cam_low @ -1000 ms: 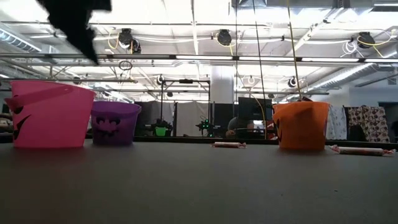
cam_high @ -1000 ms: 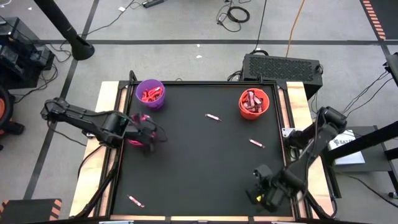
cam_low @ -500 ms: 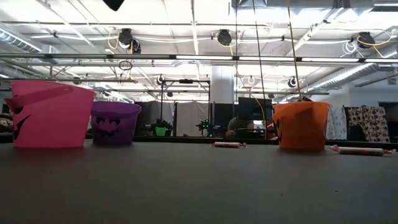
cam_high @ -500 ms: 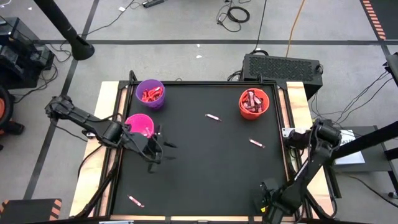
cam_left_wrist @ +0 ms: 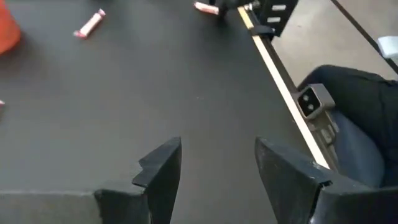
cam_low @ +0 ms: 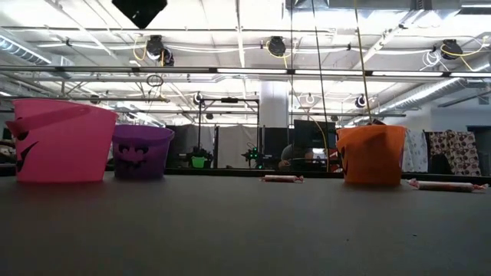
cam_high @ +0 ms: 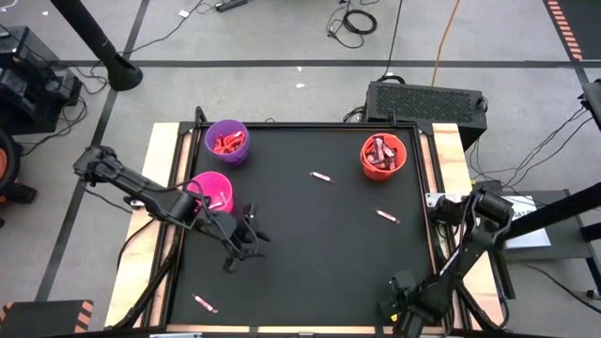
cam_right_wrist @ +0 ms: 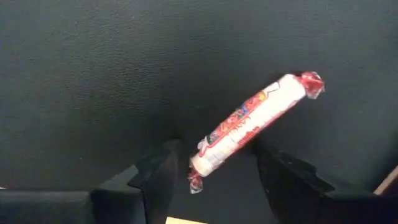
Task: Sort candy by brand, put in halloween buckets
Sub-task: Put the red candy into the pink bucket
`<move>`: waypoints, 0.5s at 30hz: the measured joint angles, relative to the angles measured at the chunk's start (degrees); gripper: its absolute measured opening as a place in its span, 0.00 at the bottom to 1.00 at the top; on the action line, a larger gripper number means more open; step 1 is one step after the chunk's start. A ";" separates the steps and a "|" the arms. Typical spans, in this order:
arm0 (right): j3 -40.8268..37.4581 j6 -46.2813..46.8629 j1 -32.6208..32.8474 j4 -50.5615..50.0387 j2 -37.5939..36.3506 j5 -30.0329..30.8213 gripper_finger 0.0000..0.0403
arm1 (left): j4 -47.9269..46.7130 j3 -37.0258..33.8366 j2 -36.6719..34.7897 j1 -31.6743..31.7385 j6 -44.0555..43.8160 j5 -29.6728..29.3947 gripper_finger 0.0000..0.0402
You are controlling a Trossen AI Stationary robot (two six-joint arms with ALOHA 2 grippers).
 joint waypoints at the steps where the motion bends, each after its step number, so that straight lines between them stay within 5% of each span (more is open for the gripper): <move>1: -0.59 -0.21 0.00 0.83 0.01 -0.09 0.53 | -0.12 0.00 0.26 -0.46 -0.31 0.08 0.52; 7: -0.80 -2.63 -0.08 1.00 -0.28 -0.60 0.43 | 0.43 0.00 2.65 -2.96 0.15 0.06 0.52; 15: -1.15 -5.45 -0.96 -0.62 -2.38 -2.46 0.11 | 1.58 0.00 5.71 -3.94 0.18 -0.04 0.52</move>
